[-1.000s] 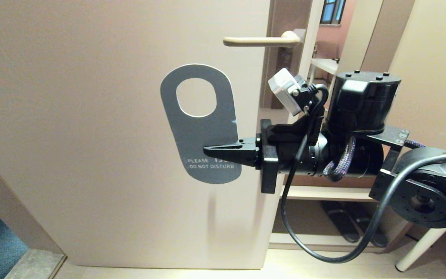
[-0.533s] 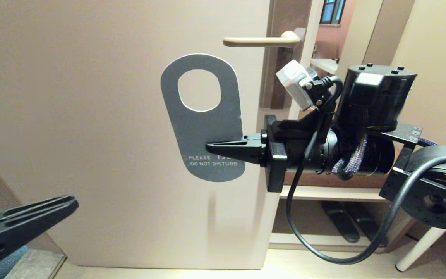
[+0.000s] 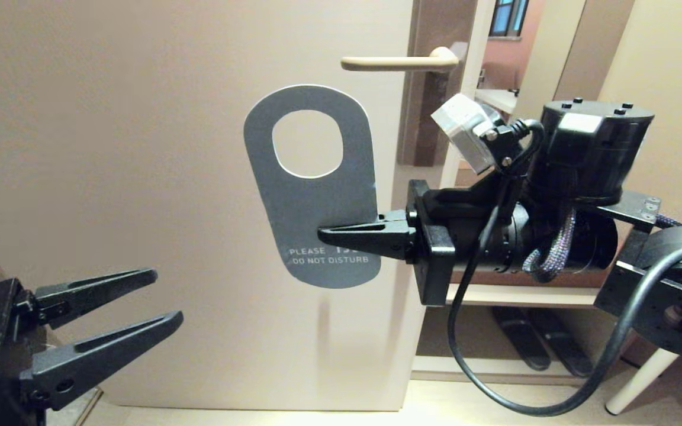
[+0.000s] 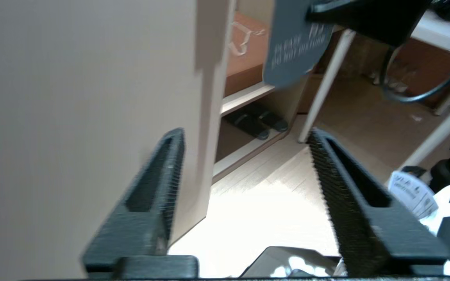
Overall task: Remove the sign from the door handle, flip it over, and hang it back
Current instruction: Hand it to the other hand
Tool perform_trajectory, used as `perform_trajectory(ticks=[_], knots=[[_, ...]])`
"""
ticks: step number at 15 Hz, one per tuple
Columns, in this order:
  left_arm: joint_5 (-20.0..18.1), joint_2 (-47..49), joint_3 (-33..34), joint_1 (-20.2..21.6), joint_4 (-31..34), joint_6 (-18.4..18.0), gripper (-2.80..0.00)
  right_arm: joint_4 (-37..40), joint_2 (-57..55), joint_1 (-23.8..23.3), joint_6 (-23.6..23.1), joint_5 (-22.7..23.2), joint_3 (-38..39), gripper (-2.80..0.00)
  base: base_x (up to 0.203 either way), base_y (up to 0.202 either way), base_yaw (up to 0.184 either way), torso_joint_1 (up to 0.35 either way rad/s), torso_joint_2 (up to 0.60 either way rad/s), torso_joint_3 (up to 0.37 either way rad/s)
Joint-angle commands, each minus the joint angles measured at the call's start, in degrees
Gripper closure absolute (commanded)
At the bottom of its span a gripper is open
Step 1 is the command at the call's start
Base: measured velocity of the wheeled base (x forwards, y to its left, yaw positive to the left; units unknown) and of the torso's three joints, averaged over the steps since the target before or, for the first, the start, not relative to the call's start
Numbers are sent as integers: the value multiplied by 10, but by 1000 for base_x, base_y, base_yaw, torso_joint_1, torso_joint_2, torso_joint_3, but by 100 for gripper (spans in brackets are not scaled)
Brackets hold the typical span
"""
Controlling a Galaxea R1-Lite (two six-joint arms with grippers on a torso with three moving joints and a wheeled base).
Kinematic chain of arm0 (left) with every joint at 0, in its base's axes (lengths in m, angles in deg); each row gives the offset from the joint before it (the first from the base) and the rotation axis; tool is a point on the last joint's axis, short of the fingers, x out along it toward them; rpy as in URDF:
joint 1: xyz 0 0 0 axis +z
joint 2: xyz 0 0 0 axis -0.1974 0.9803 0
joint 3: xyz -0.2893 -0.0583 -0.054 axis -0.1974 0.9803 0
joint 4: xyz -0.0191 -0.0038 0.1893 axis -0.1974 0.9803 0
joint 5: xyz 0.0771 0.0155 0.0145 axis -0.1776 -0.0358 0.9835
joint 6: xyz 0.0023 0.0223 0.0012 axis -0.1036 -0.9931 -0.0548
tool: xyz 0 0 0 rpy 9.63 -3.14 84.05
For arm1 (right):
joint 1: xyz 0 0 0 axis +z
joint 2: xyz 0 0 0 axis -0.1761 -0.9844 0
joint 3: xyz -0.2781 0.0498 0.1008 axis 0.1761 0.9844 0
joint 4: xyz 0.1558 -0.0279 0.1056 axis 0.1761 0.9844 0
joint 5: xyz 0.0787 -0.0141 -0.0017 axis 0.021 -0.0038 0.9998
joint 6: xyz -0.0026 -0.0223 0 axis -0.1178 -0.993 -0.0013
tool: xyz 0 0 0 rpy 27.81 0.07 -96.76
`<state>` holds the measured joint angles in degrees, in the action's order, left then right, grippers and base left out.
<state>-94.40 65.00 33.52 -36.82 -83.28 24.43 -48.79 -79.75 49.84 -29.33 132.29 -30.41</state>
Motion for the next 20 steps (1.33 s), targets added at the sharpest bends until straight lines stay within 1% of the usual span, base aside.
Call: perform_trajectory(ticks=[1,2,3,4,8,10,12,14,16,18,20], knots=[[-1,36,0,-20,-21,1,-280,-2,3,0,0,8,3,0,0,0,0,0,0,0],[-1,49,-1,-37,-37,6,-280,-2,3,0,1,11,2,0,0,0,0,0,0,0],[-1,62,0,-51,-53,16,-280,-2,3,0,2,25,2,0,0,0,0,0,0,0],[-1,73,0,-58,-70,26,-280,-2,3,0,8,38,2,0,0,0,0,0,0,0],[-1,118,0,-73,-153,74,-280,-2,-1,-1,56,86,-4,0,0,0,0,0,0,0],[-1,130,0,-81,-164,90,-280,-7,-4,0,74,95,-6,0,0,0,0,0,0,0],[-1,131,3,-99,-165,107,-280,-23,-12,-1,91,95,-6,0,0,0,0,0,0,0],[-1,132,7,-110,-165,112,-280,-47,-17,0,117,98,-6,0,0,0,0,0,0,0],[-1,140,4,-116,-169,120,-280,-74,-22,0,139,117,-7,0,0,0,0,0,0,0],[-1,144,4,-116,-184,135,-280,-92,-29,0,150,119,-10,0,0,0,0,0,0,0],[-1,156,2,-120,-193,138,-280,-93,-32,1,152,119,-13,0,0,0,0,0,0,0]])
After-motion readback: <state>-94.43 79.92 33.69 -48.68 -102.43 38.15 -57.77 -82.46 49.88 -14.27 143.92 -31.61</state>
